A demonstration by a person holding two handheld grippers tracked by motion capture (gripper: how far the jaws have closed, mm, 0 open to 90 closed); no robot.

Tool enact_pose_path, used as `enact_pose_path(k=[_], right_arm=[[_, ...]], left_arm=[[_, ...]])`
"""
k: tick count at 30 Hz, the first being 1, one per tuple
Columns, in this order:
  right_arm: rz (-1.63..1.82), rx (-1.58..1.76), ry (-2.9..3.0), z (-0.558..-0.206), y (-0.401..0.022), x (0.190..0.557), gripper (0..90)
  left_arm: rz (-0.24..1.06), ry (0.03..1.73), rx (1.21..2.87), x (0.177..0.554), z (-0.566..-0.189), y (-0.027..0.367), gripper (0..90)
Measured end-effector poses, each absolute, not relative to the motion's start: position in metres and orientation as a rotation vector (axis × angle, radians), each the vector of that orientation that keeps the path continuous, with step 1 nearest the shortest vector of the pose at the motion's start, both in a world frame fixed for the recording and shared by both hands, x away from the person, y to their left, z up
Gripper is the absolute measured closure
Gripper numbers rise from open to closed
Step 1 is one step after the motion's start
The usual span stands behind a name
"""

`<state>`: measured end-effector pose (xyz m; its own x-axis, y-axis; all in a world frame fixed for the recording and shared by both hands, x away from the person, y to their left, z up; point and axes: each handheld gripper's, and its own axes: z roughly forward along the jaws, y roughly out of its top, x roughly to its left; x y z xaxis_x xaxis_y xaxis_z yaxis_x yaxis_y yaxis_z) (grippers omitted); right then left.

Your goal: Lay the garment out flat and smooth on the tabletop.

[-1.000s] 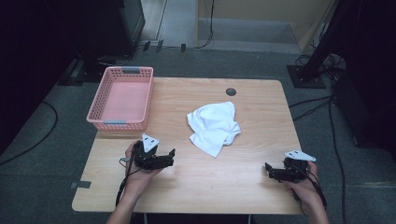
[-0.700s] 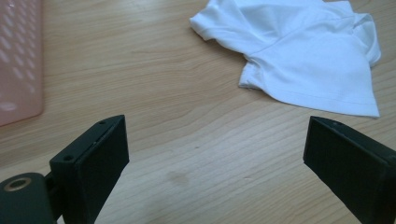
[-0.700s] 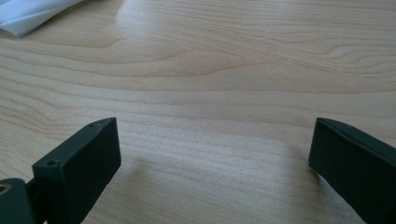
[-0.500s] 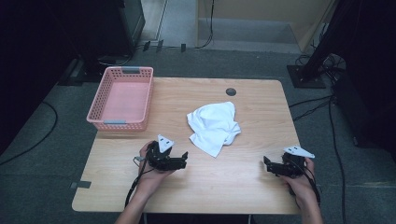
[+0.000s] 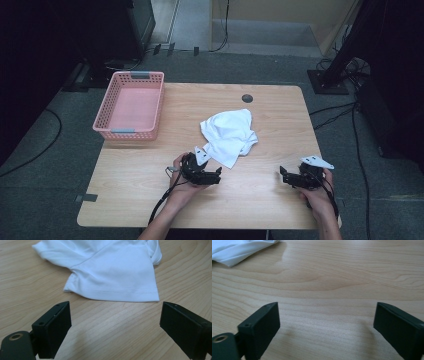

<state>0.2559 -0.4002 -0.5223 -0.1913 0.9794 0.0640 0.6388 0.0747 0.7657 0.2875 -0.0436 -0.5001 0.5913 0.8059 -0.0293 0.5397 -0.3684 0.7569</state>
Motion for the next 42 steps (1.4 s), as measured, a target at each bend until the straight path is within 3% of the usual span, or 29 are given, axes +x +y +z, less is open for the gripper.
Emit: enact_pose_path(k=[7, 10, 16, 20, 26, 29, 37, 42], right_arm=[[0.991, 1.648, 1.894, -0.519, -0.398, 0.258, 12.1], [1.003, 1.651, 1.891, -0.518, -0.396, 0.257, 12.1], [1.021, 1.649, 1.900, -0.517, -0.394, 0.257, 10.2], [1.007, 1.651, 1.902, -0.518, -0.392, 0.258, 10.1], [0.999, 1.653, 1.904, -0.518, -0.390, 0.257, 10.2], [0.996, 1.654, 1.902, -0.518, -0.390, 0.257, 10.2], [0.990, 1.662, 1.895, -0.518, -0.390, 0.257, 10.3], [0.986, 1.673, 1.888, -0.519, -0.389, 0.257, 10.4]], left_arm=[[0.444, 1.055, 2.092, 0.293, -0.509, -0.068, 11.3], [0.451, 1.064, 2.078, 0.295, -0.511, -0.074, 21.6], [0.439, 1.014, 2.098, 0.297, -0.516, -0.089, 25.3], [0.523, 0.980, 2.116, 0.296, -0.520, -0.098, 38.7], [0.518, 0.995, 2.103, 0.299, -0.519, -0.091, 74.5], [0.487, 1.022, 2.070, 0.300, -0.517, -0.081, 83.9], [0.470, 1.068, 2.005, 0.301, -0.507, -0.040, 86.9], [0.523, 1.116, 1.991, 0.303, -0.506, -0.005, 86.6]])
